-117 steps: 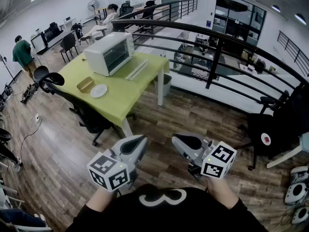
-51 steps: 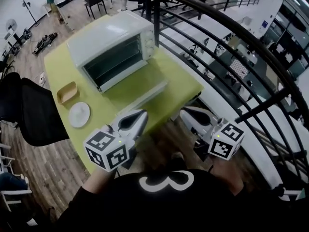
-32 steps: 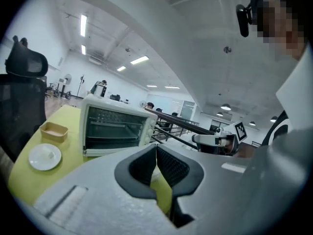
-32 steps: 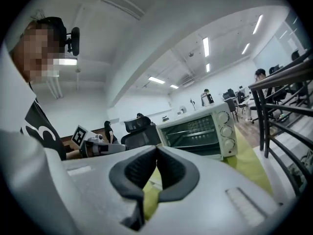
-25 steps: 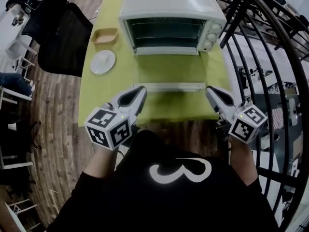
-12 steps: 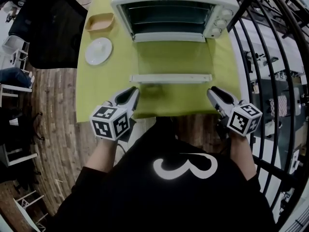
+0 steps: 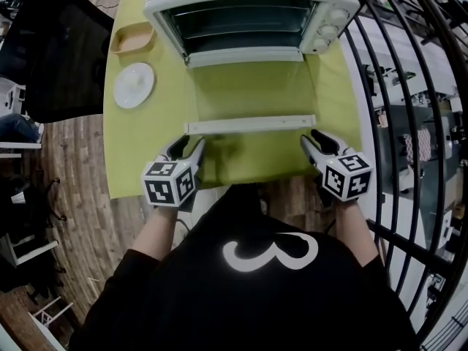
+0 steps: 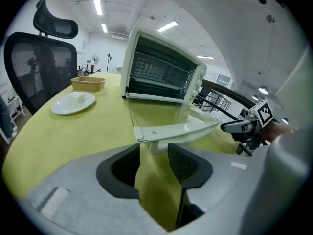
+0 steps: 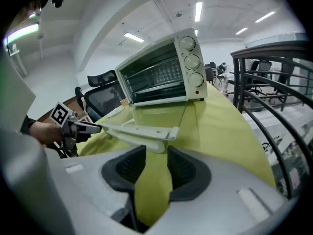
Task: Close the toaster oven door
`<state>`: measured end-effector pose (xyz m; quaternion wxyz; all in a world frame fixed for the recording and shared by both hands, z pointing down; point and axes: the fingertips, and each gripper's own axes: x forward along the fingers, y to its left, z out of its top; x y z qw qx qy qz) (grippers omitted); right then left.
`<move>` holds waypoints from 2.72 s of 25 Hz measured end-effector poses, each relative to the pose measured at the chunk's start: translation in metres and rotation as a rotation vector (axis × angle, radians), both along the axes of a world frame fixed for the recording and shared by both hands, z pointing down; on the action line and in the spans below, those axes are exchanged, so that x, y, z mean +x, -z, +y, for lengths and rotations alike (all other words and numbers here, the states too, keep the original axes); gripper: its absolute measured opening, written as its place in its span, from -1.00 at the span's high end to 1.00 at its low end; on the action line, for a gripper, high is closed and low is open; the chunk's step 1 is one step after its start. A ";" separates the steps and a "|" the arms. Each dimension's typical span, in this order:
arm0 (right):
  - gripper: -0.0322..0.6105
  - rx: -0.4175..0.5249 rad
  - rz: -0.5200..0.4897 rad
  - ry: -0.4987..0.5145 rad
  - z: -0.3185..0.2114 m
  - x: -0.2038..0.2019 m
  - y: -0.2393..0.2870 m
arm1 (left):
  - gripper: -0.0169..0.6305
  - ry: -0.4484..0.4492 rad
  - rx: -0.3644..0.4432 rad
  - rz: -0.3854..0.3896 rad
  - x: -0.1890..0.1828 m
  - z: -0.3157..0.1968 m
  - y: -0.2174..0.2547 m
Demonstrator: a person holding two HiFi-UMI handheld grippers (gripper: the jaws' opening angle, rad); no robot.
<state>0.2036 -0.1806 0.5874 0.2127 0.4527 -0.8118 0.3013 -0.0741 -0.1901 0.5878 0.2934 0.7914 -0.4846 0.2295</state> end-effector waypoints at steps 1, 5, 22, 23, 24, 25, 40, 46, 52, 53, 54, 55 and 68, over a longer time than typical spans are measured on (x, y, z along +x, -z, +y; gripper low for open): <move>0.46 -0.006 0.006 0.001 -0.002 0.000 -0.003 | 0.43 0.001 -0.006 -0.003 0.001 -0.003 -0.003; 0.46 -0.017 0.015 -0.010 -0.013 0.001 -0.013 | 0.43 0.013 -0.021 0.002 0.007 -0.014 -0.008; 0.58 -0.020 0.031 -0.021 -0.031 -0.007 -0.020 | 0.55 0.036 -0.026 0.013 0.007 -0.023 -0.015; 0.58 -0.019 0.032 -0.022 -0.031 -0.007 -0.020 | 0.56 0.037 -0.026 0.016 0.008 -0.023 -0.015; 0.58 -0.018 0.034 -0.024 -0.031 -0.007 -0.020 | 0.57 0.037 -0.026 0.019 0.008 -0.023 -0.015; 0.58 -0.017 0.036 -0.025 -0.031 -0.007 -0.020 | 0.58 0.038 -0.025 0.022 0.008 -0.023 -0.014; 0.60 0.010 0.039 -0.009 -0.027 -0.008 0.002 | 0.62 0.078 0.002 0.029 0.006 -0.019 0.009; 0.60 0.045 0.037 0.008 -0.027 -0.008 0.018 | 0.62 0.080 0.019 0.014 0.006 -0.019 0.024; 0.59 0.084 0.032 0.023 -0.029 -0.006 0.036 | 0.62 0.096 0.044 0.023 0.007 -0.021 0.042; 0.59 0.090 0.032 0.028 -0.030 -0.006 0.039 | 0.62 0.100 0.050 0.022 0.007 -0.022 0.045; 0.59 0.097 0.031 0.030 -0.030 -0.005 0.043 | 0.62 0.102 0.056 0.021 0.008 -0.022 0.049; 0.59 0.106 0.028 0.030 -0.029 -0.006 0.047 | 0.62 0.102 0.063 0.021 0.008 -0.022 0.053; 0.59 0.150 0.000 -0.015 -0.042 -0.009 0.099 | 0.61 0.060 0.062 0.089 0.004 -0.036 0.103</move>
